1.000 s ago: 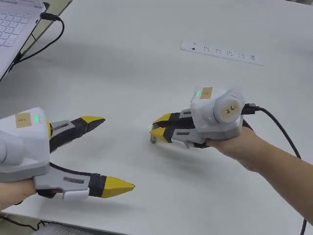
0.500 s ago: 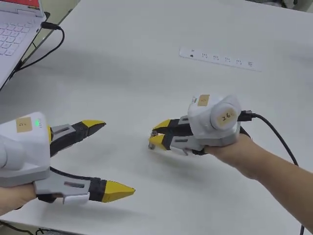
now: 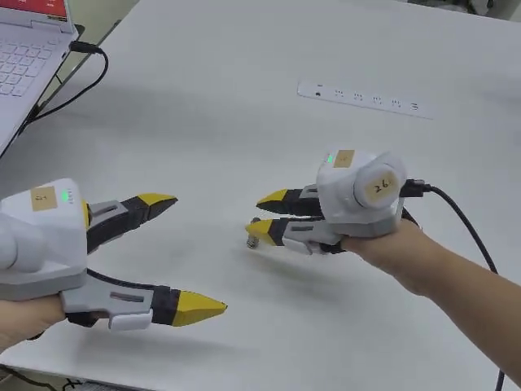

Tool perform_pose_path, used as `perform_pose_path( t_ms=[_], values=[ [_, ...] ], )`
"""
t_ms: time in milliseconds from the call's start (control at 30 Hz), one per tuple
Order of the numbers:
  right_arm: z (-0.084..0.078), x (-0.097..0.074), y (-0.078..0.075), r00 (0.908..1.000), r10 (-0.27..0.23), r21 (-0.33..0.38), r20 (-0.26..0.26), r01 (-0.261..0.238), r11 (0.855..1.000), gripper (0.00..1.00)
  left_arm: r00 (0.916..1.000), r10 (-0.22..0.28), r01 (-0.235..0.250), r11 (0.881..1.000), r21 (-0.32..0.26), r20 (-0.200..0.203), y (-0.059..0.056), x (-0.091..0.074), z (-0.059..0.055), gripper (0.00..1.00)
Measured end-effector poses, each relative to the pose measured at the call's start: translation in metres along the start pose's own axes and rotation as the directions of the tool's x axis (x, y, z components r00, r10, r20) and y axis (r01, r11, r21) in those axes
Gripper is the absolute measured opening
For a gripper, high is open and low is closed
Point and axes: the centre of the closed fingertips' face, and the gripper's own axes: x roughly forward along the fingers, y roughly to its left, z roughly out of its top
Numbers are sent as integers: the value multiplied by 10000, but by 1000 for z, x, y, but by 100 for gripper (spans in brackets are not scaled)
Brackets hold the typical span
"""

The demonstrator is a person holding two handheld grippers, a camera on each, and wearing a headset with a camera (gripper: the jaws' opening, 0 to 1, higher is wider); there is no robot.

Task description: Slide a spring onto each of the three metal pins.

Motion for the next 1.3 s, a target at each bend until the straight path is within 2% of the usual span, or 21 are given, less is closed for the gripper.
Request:
perform_pose_path(
  t_ms=[167,333,567,667,867,1000,1233,1300],
  values=[
    [4,-9,-1,9997,-111,235,197,107,9997,26,10000,1,0,10000,52,-48,1,5,5,94],
    [1,-22,-3,9988,-358,420,331,344,9985,36,10000,-44,44,10000,50,0,1,12,11,94],
    [-4,-51,-7,9944,-834,958,653,770,9924,49,9999,-97,97,9999,141,-39,-1,16,14,94],
    [-8,-69,-9,9890,-1166,1222,908,1052,9869,57,9999,-104,104,9998,152,15,-1,18,18,95],
    [-24,-95,-12,9818,-1662,1880,923,1467,9712,68,9998,-200,200,9996,178,8,-5,23,20,98],
    [-32,-114,-17,9689,-2243,2072,1046,1994,9578,82,9996,-274,273,9994,234,76,-9,27,24,98],
    [-43,-144,-16,9551,-2629,2612,1369,2212,9396,99,9992,-396,394,9988,297,81,-13,28,26,98],
    [-48,-153,-15,9487,-2772,2787,1522,2279,9329,99,9989,-451,448,9984,334,90,-14,28,27,98]
  ],
)
